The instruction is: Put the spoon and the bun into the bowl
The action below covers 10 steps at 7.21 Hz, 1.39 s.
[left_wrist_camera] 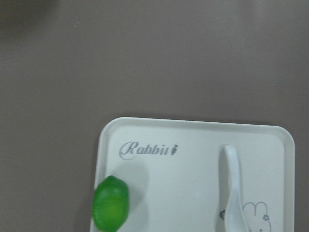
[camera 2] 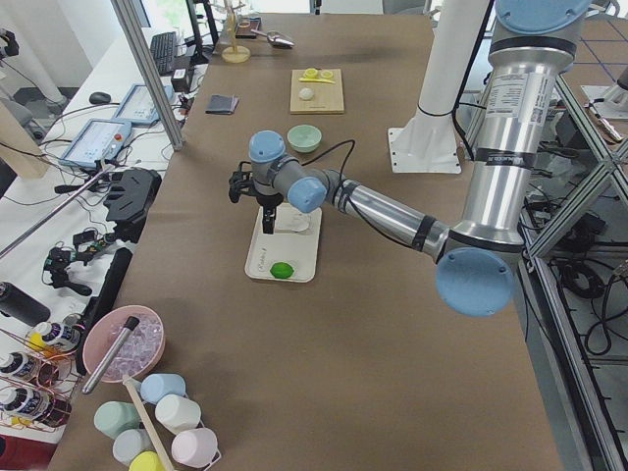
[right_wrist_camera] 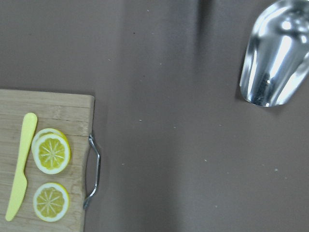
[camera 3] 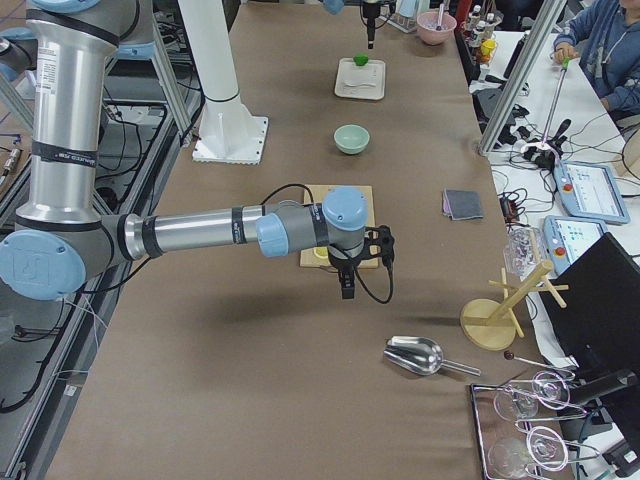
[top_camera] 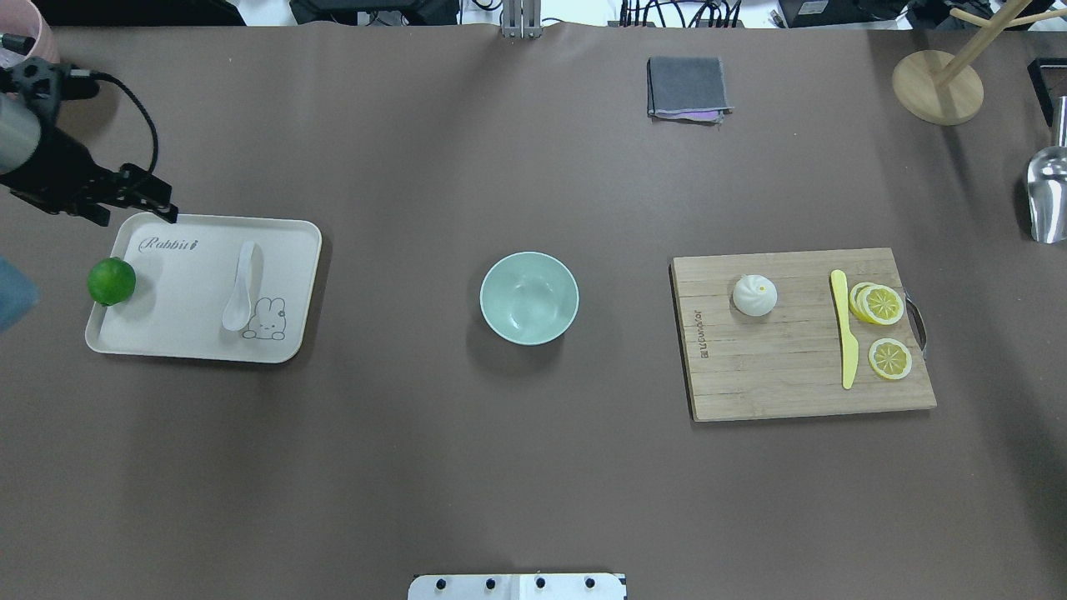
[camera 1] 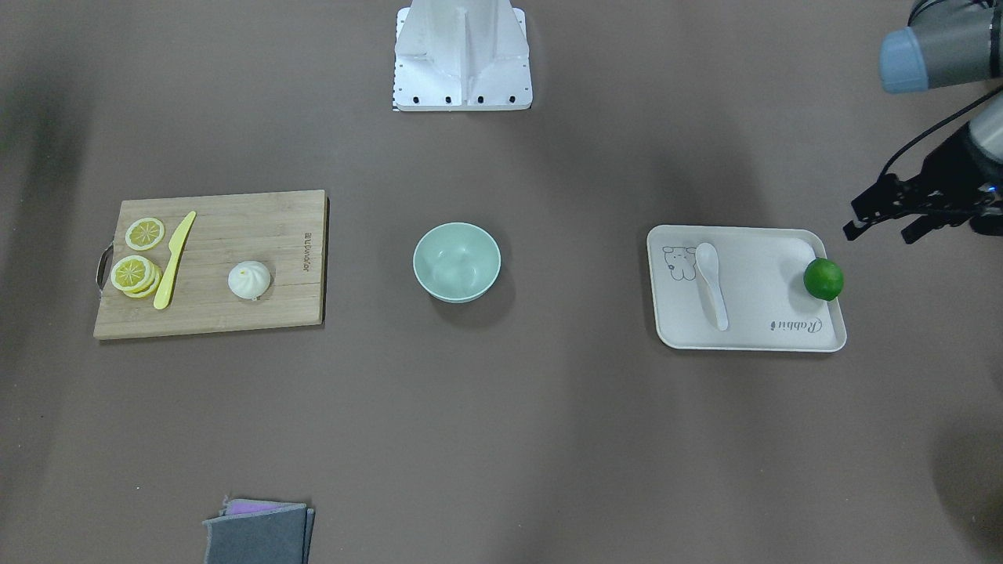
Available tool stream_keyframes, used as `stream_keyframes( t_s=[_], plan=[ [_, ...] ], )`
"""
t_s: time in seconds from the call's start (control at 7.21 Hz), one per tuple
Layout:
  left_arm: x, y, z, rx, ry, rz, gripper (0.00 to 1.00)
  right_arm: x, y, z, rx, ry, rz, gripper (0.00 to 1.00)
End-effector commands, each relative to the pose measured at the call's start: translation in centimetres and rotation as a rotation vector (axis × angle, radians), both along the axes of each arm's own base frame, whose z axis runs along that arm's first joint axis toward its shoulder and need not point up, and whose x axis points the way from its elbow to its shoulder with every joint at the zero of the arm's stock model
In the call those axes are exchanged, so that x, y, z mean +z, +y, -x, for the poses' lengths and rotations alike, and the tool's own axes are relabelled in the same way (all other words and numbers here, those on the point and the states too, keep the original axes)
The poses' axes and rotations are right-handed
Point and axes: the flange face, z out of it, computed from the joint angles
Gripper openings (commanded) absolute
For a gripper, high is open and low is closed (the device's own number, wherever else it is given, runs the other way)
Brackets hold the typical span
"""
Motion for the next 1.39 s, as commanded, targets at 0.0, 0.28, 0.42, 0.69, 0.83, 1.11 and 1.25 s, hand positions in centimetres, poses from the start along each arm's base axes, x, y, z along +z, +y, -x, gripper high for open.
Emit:
stream_keyframes(
  t_s=[0.0, 0.28, 0.42, 0.69, 0.83, 1.11, 1.25],
  plan=[
    [-0.1, -1.5, -6.0, 0.023, -0.039, 0.013, 0.97, -3.5, -0.2, 6.6, 0.042, -0.074, 0.029, 1.0],
    [1.0, -2.2, -10.4, 0.051, -0.09, 0.006, 0.93, -6.4, -1.1, 11.8, 0.009, -0.094, 0.024, 0.99],
    [2.6, -2.3, -10.6, 0.057, -0.106, 0.023, 0.9, -7.9, -0.8, 13.5, -0.011, -0.104, 0.013, 0.99],
    [3.2, -2.2, -11.4, 0.068, -0.112, 0.036, 0.85, -9.8, -1.0, 18.5, -0.038, -0.073, -0.021, 0.98],
    [3.5, -1.4, -12.7, 0.087, -0.114, 0.041, 0.83, -10.4, -0.8, 19.9, -0.06, -0.073, -0.033, 0.98],
    [4.7, -1.3, -13.4, 0.097, -0.113, 0.038, 0.74, -11.3, -0.6, 22.0, -0.086, -0.07, -0.056, 0.98],
    [4.9, -1.2, -13.4, 0.095, -0.105, 0.033, 0.62, -11.5, -0.5, 22.0, -0.083, -0.072, -0.052, 0.98]
  ],
)
